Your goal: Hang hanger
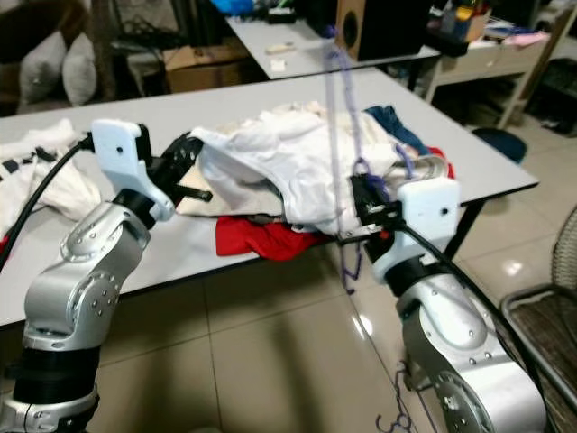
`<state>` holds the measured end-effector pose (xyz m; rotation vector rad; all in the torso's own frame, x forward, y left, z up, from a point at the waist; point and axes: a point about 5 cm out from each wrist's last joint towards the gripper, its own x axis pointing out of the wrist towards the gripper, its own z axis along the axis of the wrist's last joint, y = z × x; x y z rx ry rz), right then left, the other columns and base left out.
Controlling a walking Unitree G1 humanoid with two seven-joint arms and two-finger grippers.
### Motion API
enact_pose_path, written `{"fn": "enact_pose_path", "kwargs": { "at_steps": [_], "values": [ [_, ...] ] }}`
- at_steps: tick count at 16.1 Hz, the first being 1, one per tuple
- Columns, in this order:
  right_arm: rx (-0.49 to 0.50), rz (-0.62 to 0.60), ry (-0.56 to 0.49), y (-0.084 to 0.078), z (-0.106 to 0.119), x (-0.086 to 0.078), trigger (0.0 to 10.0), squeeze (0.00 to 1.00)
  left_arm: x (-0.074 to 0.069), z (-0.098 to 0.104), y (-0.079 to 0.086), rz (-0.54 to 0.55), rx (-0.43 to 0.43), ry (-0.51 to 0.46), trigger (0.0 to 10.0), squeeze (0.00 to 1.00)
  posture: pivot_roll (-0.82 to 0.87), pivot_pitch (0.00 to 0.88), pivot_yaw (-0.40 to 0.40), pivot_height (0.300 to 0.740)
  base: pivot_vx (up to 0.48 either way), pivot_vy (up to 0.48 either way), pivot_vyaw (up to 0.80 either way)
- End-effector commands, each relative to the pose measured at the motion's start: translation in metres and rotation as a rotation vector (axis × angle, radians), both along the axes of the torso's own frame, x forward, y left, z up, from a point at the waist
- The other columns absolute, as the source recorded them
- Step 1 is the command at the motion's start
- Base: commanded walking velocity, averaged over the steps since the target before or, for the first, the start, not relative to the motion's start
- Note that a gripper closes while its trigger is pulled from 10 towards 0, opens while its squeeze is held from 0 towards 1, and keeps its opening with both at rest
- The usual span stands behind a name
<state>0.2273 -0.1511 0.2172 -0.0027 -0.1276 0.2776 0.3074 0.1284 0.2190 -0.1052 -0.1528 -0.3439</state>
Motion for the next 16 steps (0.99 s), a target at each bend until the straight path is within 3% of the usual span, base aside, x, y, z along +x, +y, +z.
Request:
{"fn": "enact_pose_path", "kwargs": {
  "at_steps": [1,4,9,12,13,14,16],
  "values": [
    [-0.006,0.012,-0.014,0.001,0.002,0.000,10.0,0.00,-0.002,0.007,-0.002,-0.004,0.008,-0.022,10.0,0.00,-0.07,0.000,0.059,0.740,0.000,0.000,0.00],
    [-0.018,0.085,-0.007,0.010,-0.001,-0.004,10.0,0.00,-0.004,0.009,0.001,0.000,0.002,-0.028,10.0,0.00,-0.07,0.000,0.054,0.740,-0.314,0.000,0.00],
    [-0.023,0.094,-0.002,0.011,-0.003,-0.003,10.0,0.00,-0.005,0.005,0.001,0.004,0.021,-0.017,10.0,0.00,-0.06,0.000,0.050,0.740,-0.308,0.000,0.00],
    [-0.058,0.112,0.043,0.012,-0.013,-0.006,10.0,0.00,-0.004,-0.007,0.003,0.008,0.062,0.021,10.0,0.00,-0.06,0.000,0.050,0.740,-0.087,0.000,0.00],
    [-0.149,0.164,0.134,0.010,-0.032,-0.012,10.0,0.00,-0.006,-0.029,0.004,-0.015,0.162,0.107,10.0,0.00,-0.06,0.000,0.052,0.740,0.000,0.000,0.00],
    [-0.157,0.179,0.155,0.010,-0.037,-0.014,10.0,0.00,-0.007,-0.034,0.005,-0.023,0.193,0.133,10.0,0.00,-0.06,0.000,0.052,0.740,0.000,0.000,0.00],
    [-0.180,0.248,0.235,0.007,-0.053,-0.026,10.0,0.00,-0.021,-0.065,0.007,-0.141,0.353,0.246,10.0,0.00,-0.06,0.000,0.053,0.740,0.000,0.000,0.00]
  ]
}}
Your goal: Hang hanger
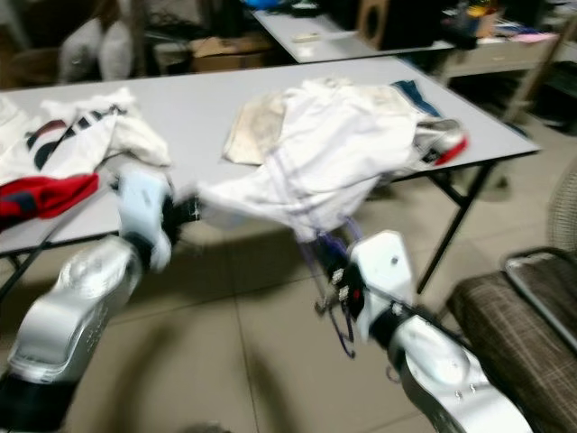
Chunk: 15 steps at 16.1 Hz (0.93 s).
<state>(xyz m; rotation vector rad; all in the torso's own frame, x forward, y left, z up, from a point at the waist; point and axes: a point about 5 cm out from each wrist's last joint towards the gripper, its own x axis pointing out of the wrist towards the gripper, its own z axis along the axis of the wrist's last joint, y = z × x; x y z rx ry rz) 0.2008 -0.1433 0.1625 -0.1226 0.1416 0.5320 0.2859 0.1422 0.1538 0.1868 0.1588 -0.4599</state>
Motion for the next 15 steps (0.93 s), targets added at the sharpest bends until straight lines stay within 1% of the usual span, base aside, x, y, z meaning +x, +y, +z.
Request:
{"fn": "enact_pose_path", "kwargs": {
  "at_steps": [1,2,3,4,5,6,7,9,10,11,13,14,15],
  "values": [
    [-0.016,0.033,0.021,-0.002,-0.004,-0.005,10.0,0.00,-0.007,-0.009,-0.008,-0.094,0.045,0.047,6.8,0.00,-0.06,0.000,0.051,0.740,0.000,0.000,0.00],
    [-0.021,0.049,0.039,-0.003,-0.006,-0.007,10.0,0.00,-0.011,-0.012,-0.008,-0.125,0.067,0.064,6.8,0.00,-0.06,0.000,0.050,0.740,0.000,0.000,0.00],
    [-0.058,0.113,0.113,-0.004,-0.018,-0.017,10.0,0.00,-0.023,-0.026,-0.007,-0.198,0.103,0.167,0.0,0.00,-0.06,0.000,0.048,0.740,0.000,0.000,0.00],
    [-0.082,0.166,0.163,-0.005,-0.026,-0.025,10.0,0.00,-0.037,-0.038,-0.007,-0.276,0.149,0.265,0.0,0.00,-0.06,0.000,0.045,0.740,0.000,0.000,0.00],
    [-0.091,0.186,0.194,-0.008,-0.032,-0.031,10.0,0.00,-0.054,-0.051,-0.006,-0.362,0.203,0.368,0.0,0.00,-0.05,0.000,0.043,0.740,0.000,0.000,0.00],
    [-0.090,0.173,0.211,-0.010,-0.035,-0.033,10.0,0.00,-0.063,-0.056,-0.005,-0.386,0.217,0.418,0.0,0.00,-0.05,0.000,0.039,0.740,0.000,0.000,0.00],
    [-0.109,0.136,0.233,-0.015,-0.039,-0.033,10.0,0.00,-0.069,-0.061,-0.003,-0.379,0.221,0.454,0.0,0.00,-0.05,0.007,0.036,0.740,0.000,0.000,0.00],
    [-0.132,0.037,0.267,-0.026,-0.047,-0.030,10.0,0.00,-0.079,-0.066,0.000,-0.381,0.220,0.495,0.0,0.00,-0.05,0.057,0.030,0.740,0.000,0.000,0.00],
    [-0.148,-0.007,0.311,-0.034,-0.054,-0.034,10.0,0.00,-0.096,-0.074,0.003,-0.380,0.241,0.547,0.0,0.00,-0.05,0.141,0.011,0.740,0.000,0.000,0.00],
    [-0.147,-0.002,0.332,-0.035,-0.054,-0.040,10.0,0.00,-0.104,-0.076,0.004,-0.384,0.248,0.574,0.0,0.00,-0.05,0.161,0.005,0.740,0.000,0.000,0.00],
    [-0.141,0.054,0.383,-0.030,-0.052,-0.061,10.0,0.00,-0.133,-0.075,0.005,-0.390,0.234,0.640,0.0,0.00,-0.05,0.239,-0.017,0.740,0.000,0.000,0.00],
    [-0.139,0.063,0.395,-0.028,-0.051,-0.065,10.0,0.00,-0.138,-0.075,0.004,-0.387,0.231,0.653,0.0,0.00,-0.06,0.264,-0.022,0.740,0.000,0.000,0.00],
    [-0.137,0.082,0.422,-0.026,-0.050,-0.075,10.0,0.00,-0.153,-0.077,0.002,-0.395,0.222,0.688,0.0,0.00,-0.06,0.292,-0.031,0.740,0.000,0.000,0.00]
  ]
}}
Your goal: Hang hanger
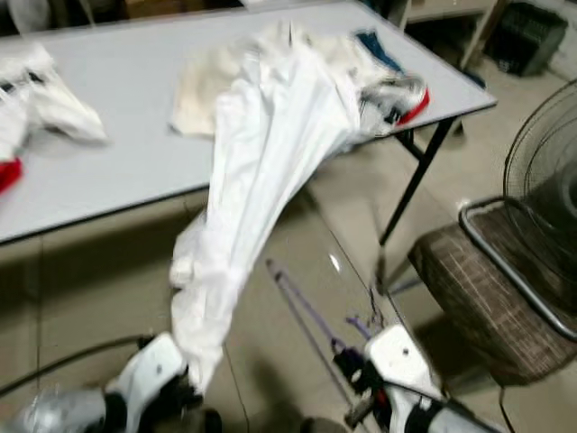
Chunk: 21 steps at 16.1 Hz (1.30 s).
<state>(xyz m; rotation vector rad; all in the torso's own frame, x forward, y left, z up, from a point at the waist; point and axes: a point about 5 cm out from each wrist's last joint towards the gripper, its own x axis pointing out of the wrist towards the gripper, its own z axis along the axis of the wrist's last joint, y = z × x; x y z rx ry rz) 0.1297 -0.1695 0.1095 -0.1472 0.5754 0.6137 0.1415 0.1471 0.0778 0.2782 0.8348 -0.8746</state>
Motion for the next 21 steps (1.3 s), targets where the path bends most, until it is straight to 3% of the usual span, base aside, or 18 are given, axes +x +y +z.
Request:
{"fn": "enact_pose_path", "kwargs": {
  "at_steps": [1,3,5,9,10,11,12,13,14,17,19,21],
  "values": [
    [0.003,0.017,0.023,0.001,0.003,-0.007,10.0,0.00,-0.014,0.000,-0.004,-0.015,0.000,0.039,0.0,0.00,-0.06,0.306,-0.036,0.740,0.000,0.000,0.00],
    [0.005,0.042,0.045,0.003,0.004,-0.015,10.0,0.00,-0.029,0.000,-0.005,-0.025,0.005,0.071,0.0,0.00,-0.06,0.311,-0.036,0.740,0.000,0.000,0.00],
    [0.016,0.064,0.033,0.008,0.003,-0.012,10.0,0.00,-0.028,-0.002,-0.004,-0.025,0.017,0.066,0.0,0.00,-0.05,0.281,-0.022,0.740,0.000,0.000,0.00],
    [0.042,0.103,-0.057,0.014,0.011,0.008,10.0,0.00,0.007,0.003,-0.007,-0.028,-0.009,-0.083,0.0,0.00,-0.05,0.161,0.021,0.740,0.000,0.000,0.00],
    [0.019,0.078,-0.098,0.010,0.011,0.022,10.0,0.00,0.047,0.015,-0.012,0.013,-0.049,-0.278,7.9,0.00,-0.05,0.102,0.046,0.740,0.000,0.000,0.00],
    [-0.004,0.043,-0.110,0.004,0.008,0.029,10.0,0.00,0.071,0.019,-0.016,0.127,-0.109,-0.345,10.0,0.00,-0.06,0.069,0.060,0.740,0.000,0.000,0.00],
    [-0.032,-0.014,-0.116,-0.003,0.003,0.036,10.0,0.00,0.098,0.021,-0.020,0.289,-0.197,-0.386,10.0,0.00,-0.06,0.045,0.073,0.740,0.000,0.000,0.00],
    [-0.052,-0.078,-0.123,-0.008,-0.003,0.041,10.0,0.00,0.111,0.018,-0.022,0.356,-0.233,-0.422,10.0,0.00,-0.07,0.034,0.081,0.740,0.000,0.000,0.00],
    [-0.056,-0.121,-0.128,-0.011,-0.009,0.045,10.0,0.00,0.115,0.011,-0.022,0.381,-0.241,-0.418,10.0,0.00,-0.08,0.023,0.090,0.740,0.000,0.000,0.00],
    [-0.076,-0.254,-0.098,-0.023,-0.043,0.059,10.0,0.00,0.117,-0.031,-0.019,0.395,-0.138,-0.381,10.0,0.00,-0.07,0.003,0.099,0.740,0.000,0.000,0.00],
    [-0.079,-0.267,-0.083,-0.023,-0.054,0.058,10.0,0.00,0.119,-0.038,-0.021,0.399,-0.140,-0.376,10.0,0.00,-0.06,0.003,0.094,0.740,0.000,0.000,0.00],
    [-0.099,-0.256,-0.144,-0.023,-0.053,0.063,10.0,0.00,0.118,-0.038,-0.024,0.359,-0.144,-0.391,10.0,0.00,-0.04,0.008,0.095,0.740,-0.264,0.000,0.00]
  ]
}}
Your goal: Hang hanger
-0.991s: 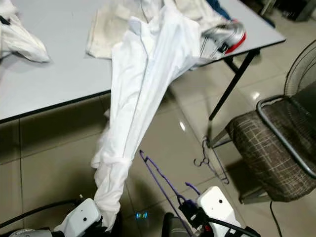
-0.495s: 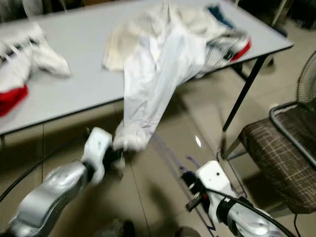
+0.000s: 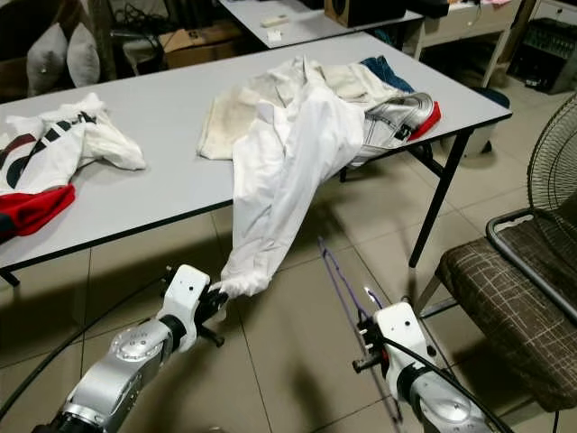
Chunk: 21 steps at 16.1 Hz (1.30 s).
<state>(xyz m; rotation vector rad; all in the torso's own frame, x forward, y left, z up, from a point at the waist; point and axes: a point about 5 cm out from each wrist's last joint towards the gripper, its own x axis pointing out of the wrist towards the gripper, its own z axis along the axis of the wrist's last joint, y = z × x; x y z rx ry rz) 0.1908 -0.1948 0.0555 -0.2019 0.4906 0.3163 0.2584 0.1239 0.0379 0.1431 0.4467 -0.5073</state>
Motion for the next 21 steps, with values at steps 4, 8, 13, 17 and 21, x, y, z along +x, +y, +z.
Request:
{"fn": "enact_pose_path", "kwargs": {
  "at_steps": [4,8,13,17,21],
  "values": [
    [0.024,0.019,-0.164,0.001,0.021,0.025,10.0,0.00,-0.001,0.007,0.002,-0.041,-0.014,-0.053,10.0,0.00,-0.03,0.015,0.089,0.740,-0.306,0.000,0.00],
    [-0.058,0.239,-0.171,0.011,0.025,0.058,10.0,0.00,-0.002,0.019,-0.005,-0.135,-0.019,-0.099,10.0,0.00,-0.03,0.027,0.092,0.740,-0.097,0.000,0.00],
    [-0.159,0.349,-0.168,0.009,0.026,0.099,10.0,0.00,-0.012,0.057,-0.011,-0.432,-0.023,-0.157,10.0,0.00,0.01,0.025,0.062,0.740,0.000,0.000,0.00],
    [-0.226,0.345,-0.169,-0.006,0.030,0.124,10.0,0.00,-0.033,0.081,-0.011,-0.673,-0.044,-0.132,10.0,0.00,0.03,0.020,0.052,0.740,0.000,0.000,0.00],
    [-0.132,0.562,0.050,0.013,-0.006,0.107,10.0,0.00,-0.028,0.120,-0.023,-0.710,-0.218,-0.207,10.0,0.00,0.04,0.012,0.047,0.740,0.000,0.000,0.00]
  ]
}}
